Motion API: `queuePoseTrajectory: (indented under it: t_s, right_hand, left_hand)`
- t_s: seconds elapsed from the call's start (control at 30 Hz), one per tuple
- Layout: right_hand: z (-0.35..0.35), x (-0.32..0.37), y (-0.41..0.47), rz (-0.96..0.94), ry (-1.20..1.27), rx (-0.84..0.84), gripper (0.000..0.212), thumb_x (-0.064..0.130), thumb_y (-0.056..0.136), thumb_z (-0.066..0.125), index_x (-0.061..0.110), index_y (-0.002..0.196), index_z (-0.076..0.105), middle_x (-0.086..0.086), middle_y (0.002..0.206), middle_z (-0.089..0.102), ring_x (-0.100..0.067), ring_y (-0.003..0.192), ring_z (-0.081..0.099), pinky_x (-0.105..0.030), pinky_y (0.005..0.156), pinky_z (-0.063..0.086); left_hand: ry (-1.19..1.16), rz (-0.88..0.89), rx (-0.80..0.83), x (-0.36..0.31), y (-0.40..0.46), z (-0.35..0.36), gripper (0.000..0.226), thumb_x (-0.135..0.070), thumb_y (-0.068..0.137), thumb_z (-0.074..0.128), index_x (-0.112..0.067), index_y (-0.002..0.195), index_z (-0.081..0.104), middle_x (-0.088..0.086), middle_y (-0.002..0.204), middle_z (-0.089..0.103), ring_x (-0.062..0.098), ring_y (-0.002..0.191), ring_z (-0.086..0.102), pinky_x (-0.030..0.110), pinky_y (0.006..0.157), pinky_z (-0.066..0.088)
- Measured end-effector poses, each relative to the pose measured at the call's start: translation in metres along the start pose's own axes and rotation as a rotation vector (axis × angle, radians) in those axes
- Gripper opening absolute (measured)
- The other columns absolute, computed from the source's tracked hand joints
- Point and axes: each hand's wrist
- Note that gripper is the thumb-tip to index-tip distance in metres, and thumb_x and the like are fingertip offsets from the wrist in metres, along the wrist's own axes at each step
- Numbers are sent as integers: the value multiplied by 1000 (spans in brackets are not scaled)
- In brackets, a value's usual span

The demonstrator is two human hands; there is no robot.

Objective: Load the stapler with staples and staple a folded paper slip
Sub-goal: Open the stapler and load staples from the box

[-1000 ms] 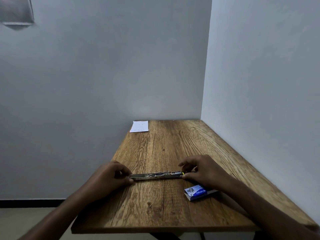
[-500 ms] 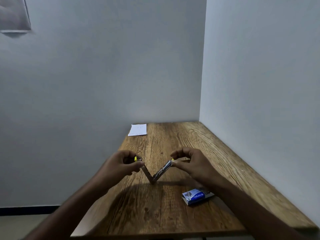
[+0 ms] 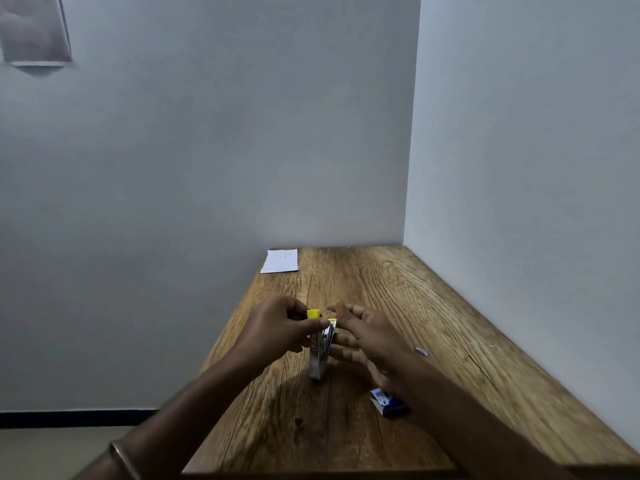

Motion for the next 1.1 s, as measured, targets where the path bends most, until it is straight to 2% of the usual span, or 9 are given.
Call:
queuePoseTrajectory:
  t_s: [0.07, 0.13, 0.23, 0.33, 0.47, 0.6, 0.73, 0.9, 1.1]
  right_hand:
    - [1, 0, -1, -13, -67, 50, 45, 45, 89, 61, 17, 124, 59, -10, 119, 70, -29, 108, 69, -45, 91, 57]
    - [1, -1, -3, -43, -96, 102, 51, 48, 84, 63, 23, 128, 57, -6, 122, 68, -24, 108, 69, -44, 90, 58]
    - [0, -3, -5, -107, -96, 142, 52, 42, 83, 67, 25, 130, 55, -3, 127, 65, -19, 110, 68, -37, 87, 58]
    - [-2, -4, -3, -168, -91, 125, 55, 31, 82, 70, 17, 133, 55, -7, 127, 66, -20, 111, 68, -35, 89, 57]
    - [-4, 1, -2, -107, 104, 115, 50, 18, 85, 69, 10, 131, 53, -12, 117, 72, -24, 106, 71, -31, 79, 58]
    - [-7, 8, -2, -64, 335, 81, 39, 16, 92, 55, -10, 121, 56, -22, 113, 70, -28, 97, 71, -31, 74, 60]
    - [-12, 14, -3, -79, 511, 104, 30, 10, 99, 45, -11, 117, 58, -20, 111, 70, -22, 91, 71, -30, 75, 60]
    - [-14, 13, -2, -118, 517, 100, 25, 2, 100, 40, -8, 110, 61, -14, 101, 75, -19, 84, 73, -28, 72, 61]
    - [-15, 13, -1, -164, 489, 72, 20, 3, 89, 53, -2, 103, 66, -10, 96, 75, -17, 81, 72, -30, 78, 58]
  left_hand:
    - [-28, -12, 0, -3, 1, 2, 23, -27, 75, 83, -8, 82, 71, 7, 68, 74, 16, 61, 73, 22, 51, 55]
    - [-53, -18, 4, -6, 1, 4, 21, -24, 77, 81, -7, 81, 70, 5, 66, 74, 16, 61, 73, 22, 51, 55]
    - [-128, -32, -1, -11, 3, 4, 22, -26, 79, 79, -6, 81, 70, 3, 66, 74, 17, 63, 74, 25, 54, 57]
    - [-160, -25, 1, -16, 4, 3, 24, -32, 78, 80, -8, 79, 73, 6, 69, 76, 18, 65, 75, 23, 53, 55]
    - [-276, -37, 8, -20, 3, 4, 27, -36, 89, 67, -10, 87, 74, 5, 78, 77, 20, 66, 74, 28, 53, 53]
    - [-292, -48, -192, -10, -2, 0, 48, -58, 91, 48, -17, 87, 74, 1, 72, 74, 14, 53, 64, 18, 44, 40]
    - [-341, -157, -202, 12, -11, 4, 54, -57, 94, 42, -13, 87, 73, 3, 70, 68, 8, 50, 57, 14, 40, 38]
    - [-214, -208, -117, 32, -15, 10, 51, -55, 96, 42, -19, 82, 75, 4, 73, 72, 14, 57, 61, 35, 62, 50]
    - [-79, -149, -129, 35, -17, 16, 53, -58, 96, 39, -23, 77, 74, -2, 69, 72, 9, 57, 63, 36, 67, 53]
Point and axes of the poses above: each hand's wrist, its own y-axis towards the middle knuckle, its own z-axis out of the palm, x = y × z
